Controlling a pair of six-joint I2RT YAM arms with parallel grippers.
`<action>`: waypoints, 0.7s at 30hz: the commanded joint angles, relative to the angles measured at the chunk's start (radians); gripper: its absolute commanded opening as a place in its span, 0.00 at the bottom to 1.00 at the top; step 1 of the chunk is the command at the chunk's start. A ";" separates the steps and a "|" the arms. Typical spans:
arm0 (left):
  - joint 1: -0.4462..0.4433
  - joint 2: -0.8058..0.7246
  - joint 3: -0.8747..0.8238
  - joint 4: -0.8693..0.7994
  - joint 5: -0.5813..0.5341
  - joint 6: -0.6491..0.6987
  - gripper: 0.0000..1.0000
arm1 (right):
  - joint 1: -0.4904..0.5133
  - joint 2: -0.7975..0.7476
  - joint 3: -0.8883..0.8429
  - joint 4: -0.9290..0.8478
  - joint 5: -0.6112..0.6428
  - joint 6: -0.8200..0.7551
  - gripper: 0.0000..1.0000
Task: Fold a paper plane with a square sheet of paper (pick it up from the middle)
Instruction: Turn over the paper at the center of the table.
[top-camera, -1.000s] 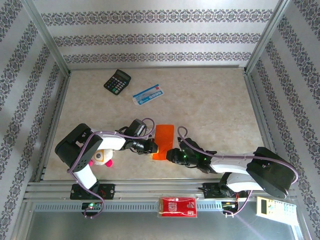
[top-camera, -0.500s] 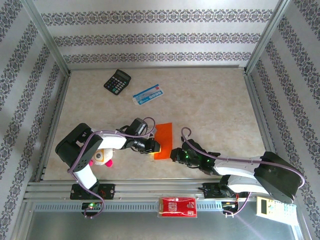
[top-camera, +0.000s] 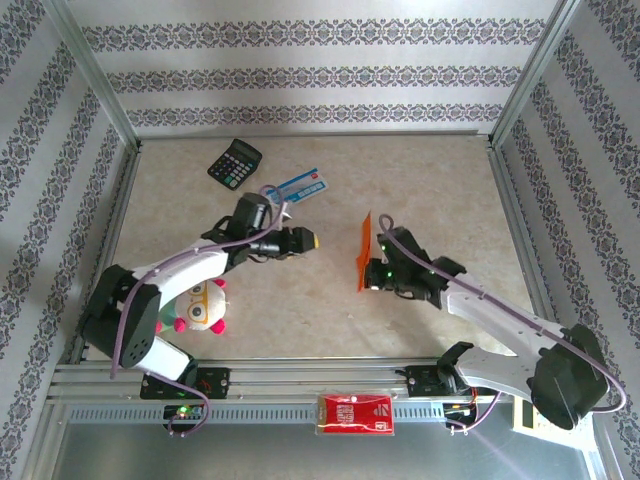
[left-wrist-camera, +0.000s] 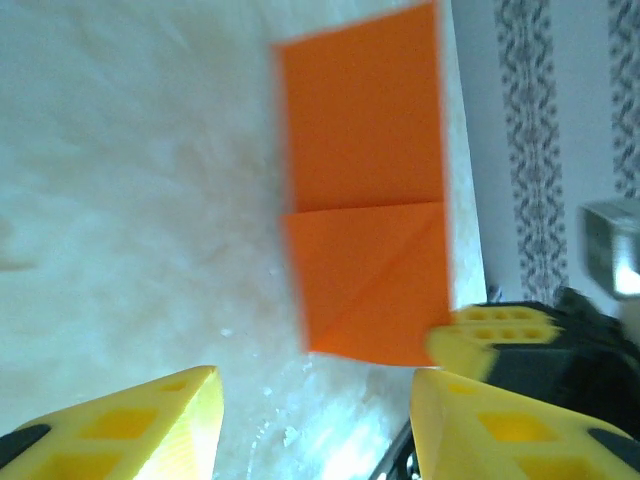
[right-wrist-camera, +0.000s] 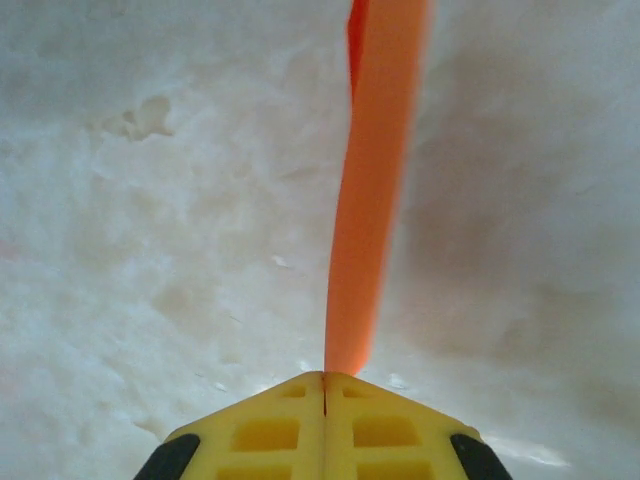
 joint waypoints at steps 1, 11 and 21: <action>0.073 -0.053 -0.028 -0.120 -0.044 0.044 0.53 | 0.065 0.076 0.196 -0.460 0.261 -0.196 0.00; 0.219 -0.130 -0.159 -0.120 -0.037 0.017 0.52 | 0.427 0.575 0.515 -0.490 0.256 -0.154 0.00; 0.219 -0.104 -0.198 -0.076 0.071 -0.036 0.38 | 0.435 0.594 0.357 -0.064 -0.093 -0.135 0.02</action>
